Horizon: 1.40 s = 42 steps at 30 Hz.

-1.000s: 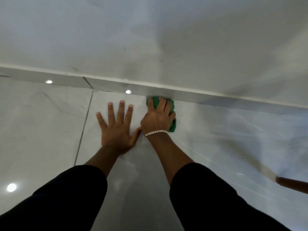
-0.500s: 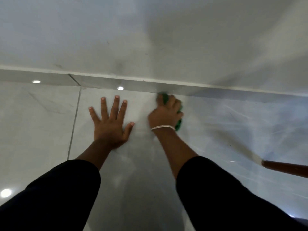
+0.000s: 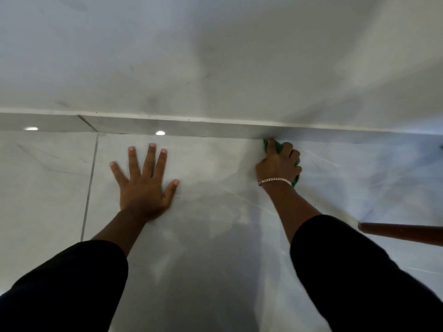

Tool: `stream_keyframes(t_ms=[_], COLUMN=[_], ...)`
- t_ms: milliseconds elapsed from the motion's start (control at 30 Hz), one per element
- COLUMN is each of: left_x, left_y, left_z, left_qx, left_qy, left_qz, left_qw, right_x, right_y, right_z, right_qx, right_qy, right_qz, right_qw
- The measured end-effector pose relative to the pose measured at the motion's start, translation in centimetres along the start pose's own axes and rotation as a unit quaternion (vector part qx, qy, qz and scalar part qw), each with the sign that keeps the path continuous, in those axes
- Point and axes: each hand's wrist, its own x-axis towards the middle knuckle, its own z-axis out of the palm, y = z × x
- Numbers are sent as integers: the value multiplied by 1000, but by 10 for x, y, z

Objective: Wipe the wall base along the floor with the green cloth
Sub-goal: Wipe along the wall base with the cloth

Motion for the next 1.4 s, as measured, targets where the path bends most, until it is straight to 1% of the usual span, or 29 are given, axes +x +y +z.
stream_keyframes(t_ms=[67,100,133,200,300,367,400,433,500,567,633,700,733,767,833,933,1000,1033,1100,1167,1233,1267,1300,1333,1367,1400], left_x=[0,0,0,0,0,0,0,1,0,-1,-1,-1,0,0,1,0,1,0,-1,0,0,0,0,0,0,0], left_y=[1,1,2,1,1,0,1,1,1,0,-2,-1,-1,-1,-1,0,0,-1,-1,-2,-1,-1,0,0,0,0], left_z=[-1,-2,-2,-3,-4,-6,-7,-6,-6,-3,-1,-1,-2,-2,-3,-5,-5,-5,-3,-2,-2,-3,-4,-5,-6,-7], left_qx=[0,0,1,5,9,3,-2,-5,-7,-8,-2,-2,-2,1,8,5,0,-1,-2,-1,2,3,1,-1,-2,-3], left_qy=[-3,-6,-7,-8,-9,-10,-8,-4,2,6,5,3,3,3,-2,-5,-7,-7,-1,0,0,1,-1,-3,-2,-2], left_qz=[3,5,5,4,7,9,10,10,9,9,7,4,2,1,-1,0,1,2,5,3,0,-1,-1,1,4,5], left_qw=[1000,1000,1000,1000,1000,1000,1000,1000,1000,1000,1000,1000,1000,1000,1000,1000,1000,1000,1000,1000,1000,1000,1000,1000,1000,1000], right_x=[-9,-19,-32,-61,-87,-77,-67,-54,-32,-24,-29,-41,-50,-59,-75,-61,-40,-31,-25,-40,-59,-64,-65,-63,-56,-48], right_y=[-28,-47,-69,-116,-163,-153,-135,-113,-67,-37,-37,-58,-74,-89,-108,-92,-63,-49,-34,-51,-82,-95,-100,-98,-89,-75], right_z=[4,7,11,19,22,18,16,14,8,7,17,26,30,33,36,29,24,22,20,27,32,33,32,30,26,23], right_qx=[25,30,31,34,61,45,21,7,-2,-5,11,39,51,59,65,57,43,46,82,114,128,136,138,131,115,103], right_qy=[3,6,6,8,-27,-42,-39,-33,-5,11,8,15,15,8,-20,-37,-40,-35,-8,26,32,26,14,1,-3,0], right_qz=[65,67,46,-37,-143,-198,-226,-235,-196,-151,-104,-61,-70,-104,-206,-312,-350,-350,-309,-232,-160,-164,-201,-256,-304,-330], right_qw=[998,997,998,999,988,978,973,971,980,989,995,997,996,993,976,948,935,935,947,966,978,977,970,958,946,938])
